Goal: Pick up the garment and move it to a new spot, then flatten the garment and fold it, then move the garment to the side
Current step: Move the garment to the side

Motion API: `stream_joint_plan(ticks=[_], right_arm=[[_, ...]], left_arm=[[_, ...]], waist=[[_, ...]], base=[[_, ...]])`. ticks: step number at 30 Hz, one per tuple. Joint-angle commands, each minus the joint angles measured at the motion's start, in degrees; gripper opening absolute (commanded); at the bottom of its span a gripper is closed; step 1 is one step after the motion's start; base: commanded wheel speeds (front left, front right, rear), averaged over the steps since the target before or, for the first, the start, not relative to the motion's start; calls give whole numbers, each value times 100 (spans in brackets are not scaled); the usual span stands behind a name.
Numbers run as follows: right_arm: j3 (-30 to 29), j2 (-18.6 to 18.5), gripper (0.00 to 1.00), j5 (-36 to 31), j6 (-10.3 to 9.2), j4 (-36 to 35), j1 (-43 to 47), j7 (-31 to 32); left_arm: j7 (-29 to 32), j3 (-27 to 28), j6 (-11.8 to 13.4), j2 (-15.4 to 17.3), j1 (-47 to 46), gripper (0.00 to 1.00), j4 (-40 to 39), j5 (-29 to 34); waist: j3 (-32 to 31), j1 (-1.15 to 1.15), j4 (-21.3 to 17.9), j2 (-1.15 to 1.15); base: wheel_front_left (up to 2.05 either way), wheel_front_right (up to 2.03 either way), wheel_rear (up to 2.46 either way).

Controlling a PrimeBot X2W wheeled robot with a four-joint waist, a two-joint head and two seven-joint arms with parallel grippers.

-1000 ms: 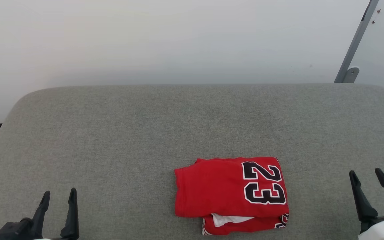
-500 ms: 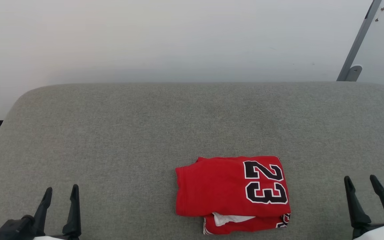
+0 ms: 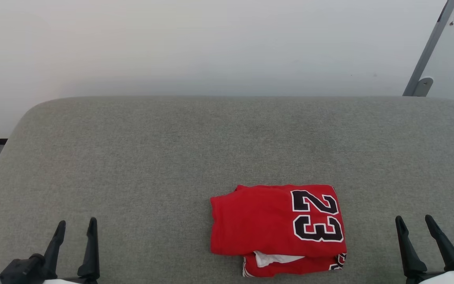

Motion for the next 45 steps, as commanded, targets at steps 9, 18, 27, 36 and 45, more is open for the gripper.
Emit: stream_joint_plan(ticks=[9, 18, 27, 36, 45], right_arm=[[501, -245, 100, 246, -2, 311, -238, -26], [1541, -1022, 100, 1261, -2, 649, -901, 1111], [2235, -1805, 100, 2162, -2, 521, -1550, 2730], [2601, -2229, 100, 2752, -1, 766, -2156, 4487], [2965, -1904, 45, 3153, 0, 1015, -2297, 5757]], left_arm=[[-30, -58, -18, 29, -54, 100, -34, -16], [-31, -257, -18, -42, -51, 100, -80, -31], [-30, -550, -18, -127, -307, 100, -43, -51], [-30, -875, -19, -242, -682, 100, 50, -101], [-30, -933, -19, -344, -893, 100, 55, -140]], waist=[[62, 0, 116, 0], [223, 0, 495, 0], [596, 0, 884, 0], [1082, 0, 1330, 0], [1390, 0, 1482, 0]], base=[[0, 0, 0], [0, 0, 0], [0, 0, 0], [0, 0, 0], [0, 0, 0]])
